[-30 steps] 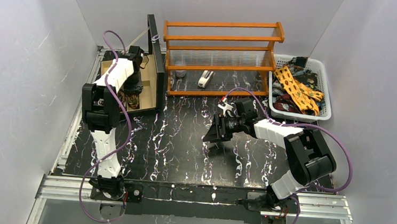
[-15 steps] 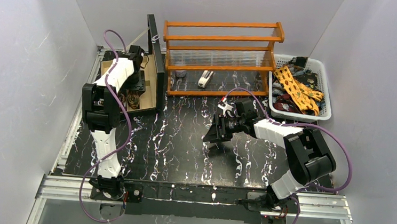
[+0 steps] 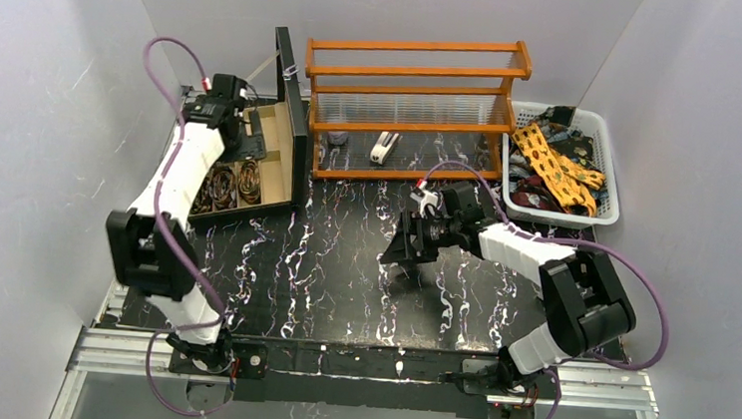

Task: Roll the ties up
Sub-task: Reset both arms

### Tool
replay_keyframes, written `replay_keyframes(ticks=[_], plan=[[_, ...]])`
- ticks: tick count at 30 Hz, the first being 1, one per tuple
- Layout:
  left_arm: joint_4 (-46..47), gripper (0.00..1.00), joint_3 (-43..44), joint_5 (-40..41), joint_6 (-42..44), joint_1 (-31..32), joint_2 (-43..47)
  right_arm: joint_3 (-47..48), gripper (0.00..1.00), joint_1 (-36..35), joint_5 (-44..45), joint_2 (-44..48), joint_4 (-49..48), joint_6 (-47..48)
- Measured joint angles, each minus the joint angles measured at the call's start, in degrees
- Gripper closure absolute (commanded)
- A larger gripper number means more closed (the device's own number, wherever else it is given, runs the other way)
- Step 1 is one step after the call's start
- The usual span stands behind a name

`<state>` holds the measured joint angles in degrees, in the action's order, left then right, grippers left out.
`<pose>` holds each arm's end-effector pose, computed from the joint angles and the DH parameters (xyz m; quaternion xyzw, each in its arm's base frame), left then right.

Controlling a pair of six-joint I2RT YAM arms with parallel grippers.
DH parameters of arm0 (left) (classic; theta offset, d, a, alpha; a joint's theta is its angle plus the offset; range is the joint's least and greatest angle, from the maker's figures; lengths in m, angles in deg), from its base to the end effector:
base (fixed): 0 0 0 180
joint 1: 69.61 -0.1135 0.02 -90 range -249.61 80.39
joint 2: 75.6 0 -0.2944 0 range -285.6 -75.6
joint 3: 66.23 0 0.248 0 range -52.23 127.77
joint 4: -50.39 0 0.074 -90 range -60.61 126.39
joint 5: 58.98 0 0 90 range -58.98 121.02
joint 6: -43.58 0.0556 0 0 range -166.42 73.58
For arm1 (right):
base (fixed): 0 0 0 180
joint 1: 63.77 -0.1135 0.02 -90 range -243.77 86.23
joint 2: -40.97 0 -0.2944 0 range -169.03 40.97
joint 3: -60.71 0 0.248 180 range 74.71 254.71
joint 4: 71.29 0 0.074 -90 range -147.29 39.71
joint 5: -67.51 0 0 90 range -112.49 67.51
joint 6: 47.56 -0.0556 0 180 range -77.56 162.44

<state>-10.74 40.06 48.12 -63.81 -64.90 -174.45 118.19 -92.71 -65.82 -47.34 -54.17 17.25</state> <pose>0.3865 -0.0154 0.3341 -0.1498 0.9288 0.0796 0.3295 0.2449 0.1790 0.1957 -0.1608 0.8627 0.4586 0.1401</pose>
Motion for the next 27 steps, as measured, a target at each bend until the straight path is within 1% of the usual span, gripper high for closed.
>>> replay_keyframes(ticks=[2,3,5,12,17,20,24,27], plan=[[0.94,0.08,-3.96,0.28,-0.9,-0.02,6.29,0.61,0.02,0.0,2.23,1.79,1.42,0.35],[1.53,0.06,-5.7,0.39,-1.33,-0.02,9.55,1.36,0.01,0.0,3.98,2.93,2.36,0.68],[2.38,0.02,-8.31,0.5,-2.01,-0.04,14.97,3.13,0.01,0.04,7.1,4.76,4.2,1.36],[4.94,0.02,-21.9,-2.25,-6.1,-0.09,34.58,11.34,0.01,0.11,19.39,10.58,9.53,3.17],[4.94,0.02,-30.23,-5.79,-10.01,-0.09,43.76,13.03,0.01,0.13,26.69,14.14,10.45,1.92],[5.16,0.02,-33.86,-9.01,-11.76,-0.09,48.54,12.96,0.01,0.22,29.49,14.45,10.43,-2.23],[5.14,0.02,-38.71,-12.55,-13.31,-0.09,54.31,12.85,0.01,0.83,29.24,14.14,9.99,-6.32],[4.81,0.02,-41.92,-14.62,-13.97,-0.09,57.79,12.85,0.01,1.01,28.85,14.08,9.22,-7.41]])
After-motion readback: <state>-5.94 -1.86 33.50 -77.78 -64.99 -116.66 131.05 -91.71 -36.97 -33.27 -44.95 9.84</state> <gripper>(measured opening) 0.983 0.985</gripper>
